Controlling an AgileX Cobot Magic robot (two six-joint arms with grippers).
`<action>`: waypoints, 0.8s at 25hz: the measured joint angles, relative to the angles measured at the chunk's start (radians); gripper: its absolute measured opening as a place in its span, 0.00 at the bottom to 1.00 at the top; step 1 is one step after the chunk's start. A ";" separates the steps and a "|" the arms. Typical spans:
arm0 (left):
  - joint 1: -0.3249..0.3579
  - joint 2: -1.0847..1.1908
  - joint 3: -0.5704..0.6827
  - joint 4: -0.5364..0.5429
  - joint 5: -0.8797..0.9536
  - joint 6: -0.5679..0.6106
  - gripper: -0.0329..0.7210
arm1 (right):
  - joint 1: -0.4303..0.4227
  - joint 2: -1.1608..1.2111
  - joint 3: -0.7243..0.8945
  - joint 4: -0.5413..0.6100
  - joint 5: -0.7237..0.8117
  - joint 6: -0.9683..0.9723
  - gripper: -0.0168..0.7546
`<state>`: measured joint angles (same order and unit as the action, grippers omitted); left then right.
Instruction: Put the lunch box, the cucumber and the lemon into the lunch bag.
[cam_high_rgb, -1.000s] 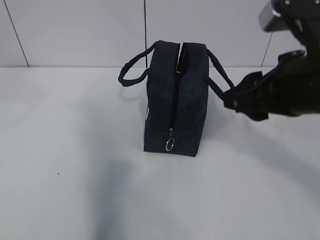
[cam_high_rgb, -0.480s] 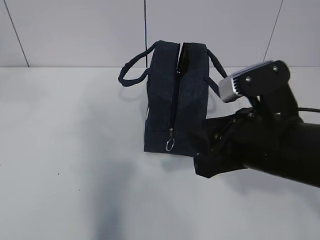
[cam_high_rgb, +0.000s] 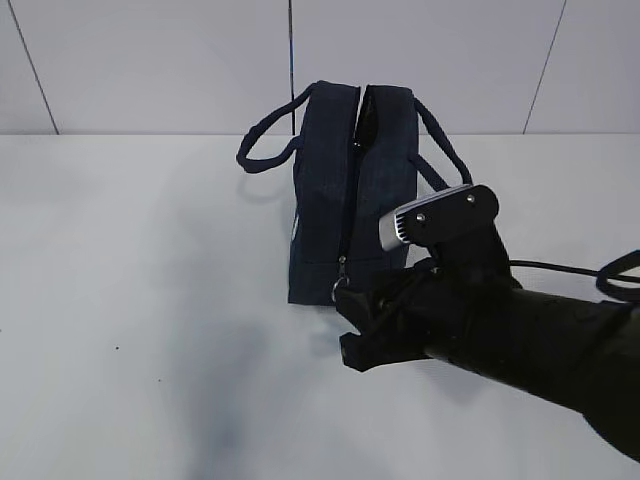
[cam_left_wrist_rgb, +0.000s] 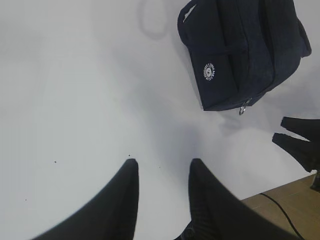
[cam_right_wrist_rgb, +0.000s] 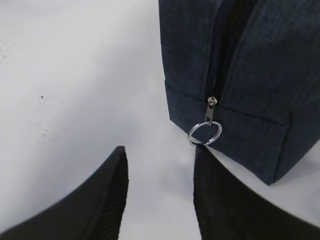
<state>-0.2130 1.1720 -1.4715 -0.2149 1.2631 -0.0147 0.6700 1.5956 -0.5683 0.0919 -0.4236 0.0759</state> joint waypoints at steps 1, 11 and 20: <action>0.000 0.000 0.000 0.000 0.000 0.000 0.37 | 0.000 0.022 0.000 0.000 -0.030 0.004 0.47; 0.000 0.000 0.000 0.000 0.000 -0.002 0.37 | 0.000 0.211 0.000 0.000 -0.277 0.006 0.47; 0.000 0.000 0.000 0.002 0.000 -0.002 0.37 | 0.000 0.294 -0.010 0.034 -0.341 0.008 0.47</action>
<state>-0.2130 1.1720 -1.4715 -0.2130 1.2631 -0.0169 0.6700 1.8892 -0.5783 0.1263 -0.7643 0.0843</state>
